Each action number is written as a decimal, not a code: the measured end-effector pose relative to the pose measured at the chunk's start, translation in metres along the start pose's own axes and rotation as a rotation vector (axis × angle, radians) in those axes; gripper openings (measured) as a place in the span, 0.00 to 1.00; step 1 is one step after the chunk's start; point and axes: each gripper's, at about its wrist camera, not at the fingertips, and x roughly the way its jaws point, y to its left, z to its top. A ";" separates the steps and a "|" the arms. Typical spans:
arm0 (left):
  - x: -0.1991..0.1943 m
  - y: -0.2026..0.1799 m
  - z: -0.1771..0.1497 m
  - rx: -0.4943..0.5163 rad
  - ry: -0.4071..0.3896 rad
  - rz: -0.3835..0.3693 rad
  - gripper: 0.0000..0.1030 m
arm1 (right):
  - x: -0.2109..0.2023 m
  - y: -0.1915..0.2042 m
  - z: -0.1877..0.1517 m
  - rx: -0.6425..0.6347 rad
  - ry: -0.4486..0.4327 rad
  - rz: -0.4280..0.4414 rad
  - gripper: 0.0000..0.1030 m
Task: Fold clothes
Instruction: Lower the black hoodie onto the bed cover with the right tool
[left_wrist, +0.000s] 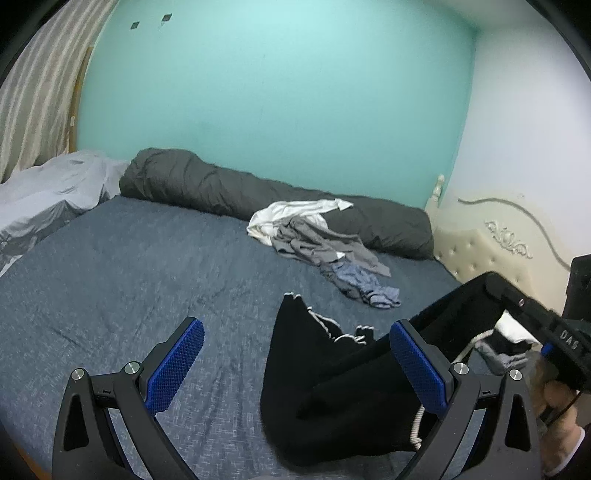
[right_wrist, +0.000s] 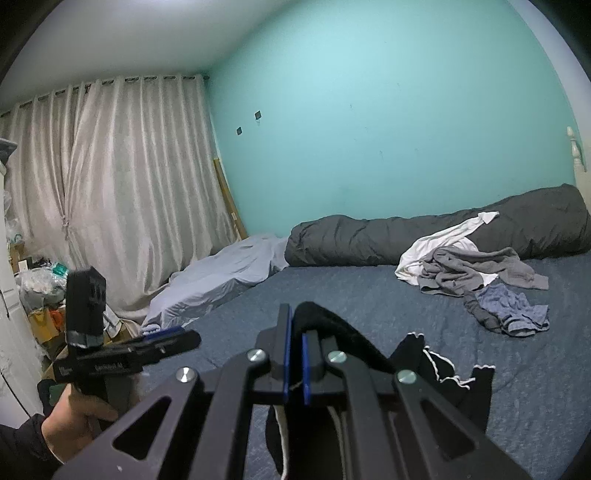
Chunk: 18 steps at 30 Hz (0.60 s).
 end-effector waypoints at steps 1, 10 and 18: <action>0.005 0.002 0.000 -0.001 0.005 0.002 1.00 | 0.003 -0.002 0.000 0.000 0.000 0.002 0.04; 0.034 0.008 -0.002 -0.017 0.014 -0.013 1.00 | 0.019 -0.011 0.003 -0.029 0.006 0.005 0.04; 0.069 0.005 -0.025 -0.017 0.054 -0.041 1.00 | 0.035 -0.033 -0.003 -0.021 0.039 -0.027 0.04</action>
